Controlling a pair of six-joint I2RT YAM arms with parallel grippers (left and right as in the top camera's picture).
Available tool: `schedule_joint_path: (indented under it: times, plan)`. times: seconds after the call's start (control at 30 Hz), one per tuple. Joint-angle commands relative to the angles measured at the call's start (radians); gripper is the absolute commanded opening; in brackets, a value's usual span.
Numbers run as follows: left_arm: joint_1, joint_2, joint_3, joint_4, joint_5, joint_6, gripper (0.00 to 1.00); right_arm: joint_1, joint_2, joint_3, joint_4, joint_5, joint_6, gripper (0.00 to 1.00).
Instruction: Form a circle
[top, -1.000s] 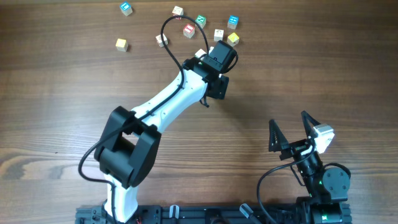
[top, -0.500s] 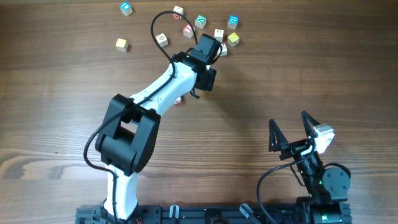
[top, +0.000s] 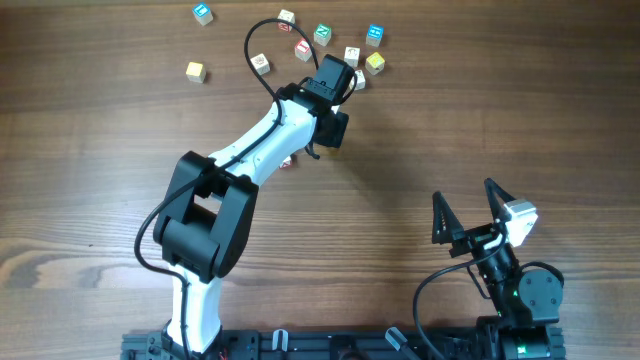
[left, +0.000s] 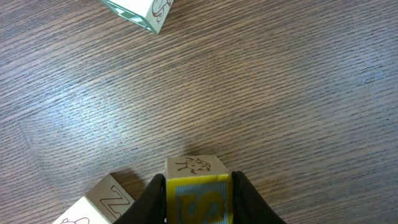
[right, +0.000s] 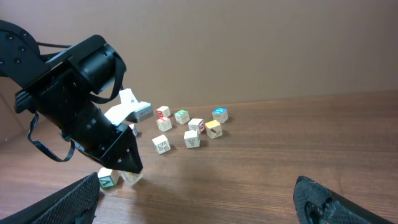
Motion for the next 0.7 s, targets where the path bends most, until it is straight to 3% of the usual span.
schedule_joint_path:
  times: [0.0,0.67]
  plan:
    - [0.002,0.008,-0.001,0.000,0.016,0.023,0.24,0.005,-0.008,-0.001,0.005,0.009,-0.005,1.00]
    - [0.023,0.008,-0.001,0.022,0.016,0.050,0.23,0.005,-0.008,-0.001,0.005,0.009,-0.006,1.00]
